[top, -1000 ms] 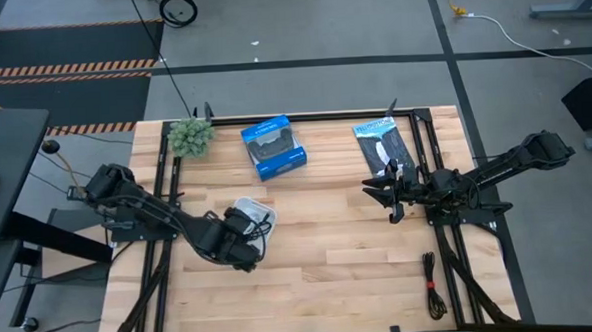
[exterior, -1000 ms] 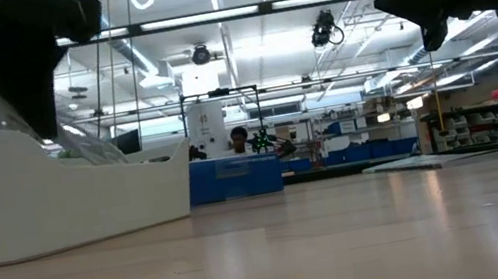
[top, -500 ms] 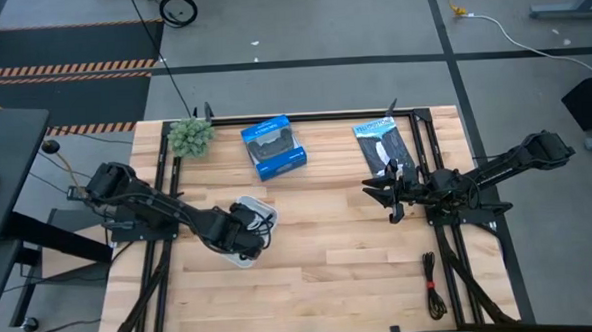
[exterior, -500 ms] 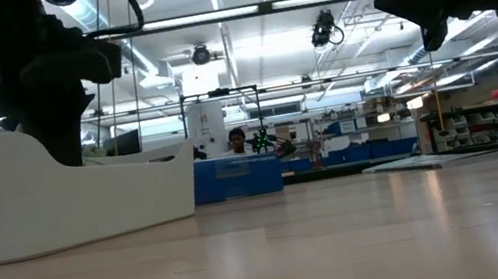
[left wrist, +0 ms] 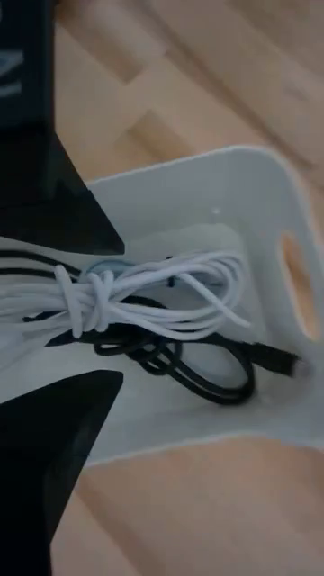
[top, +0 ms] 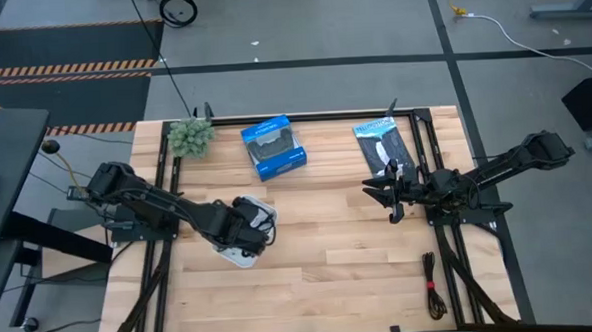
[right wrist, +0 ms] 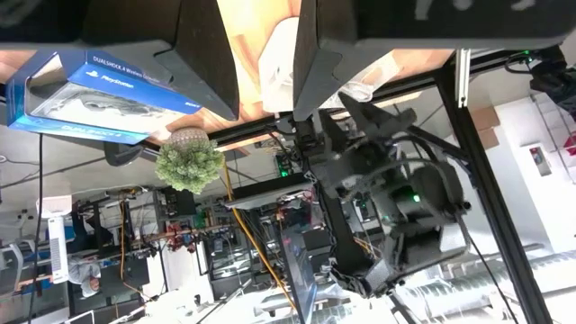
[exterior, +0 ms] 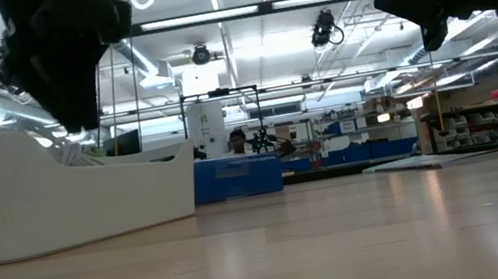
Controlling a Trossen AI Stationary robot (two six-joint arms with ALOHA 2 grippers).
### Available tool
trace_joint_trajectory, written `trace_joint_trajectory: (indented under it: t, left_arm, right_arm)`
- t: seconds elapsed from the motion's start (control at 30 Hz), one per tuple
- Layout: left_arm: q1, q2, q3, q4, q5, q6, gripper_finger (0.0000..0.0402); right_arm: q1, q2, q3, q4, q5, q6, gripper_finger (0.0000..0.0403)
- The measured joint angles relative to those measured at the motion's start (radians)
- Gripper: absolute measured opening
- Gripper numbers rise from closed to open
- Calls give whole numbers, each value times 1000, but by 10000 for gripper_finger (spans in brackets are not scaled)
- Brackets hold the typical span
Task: Pick and place USB-C Cables
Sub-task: Put the black charger cable into the white bin
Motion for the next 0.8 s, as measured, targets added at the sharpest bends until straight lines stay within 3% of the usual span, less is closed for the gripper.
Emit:
trace_joint_trajectory:
  t: [0.27,0.37,0.8]
  left_arm:
    - [0,-1,44,1,-38,43,203]
    - [0,-1,43,78,-42,113,192]
    - [6,-1,43,860,-76,954,172]
  right_arm:
    - [0,0,0,0,0,0,114]
    - [0,0,0,0,0,0,114]
    - [0,0,0,0,0,0,114]
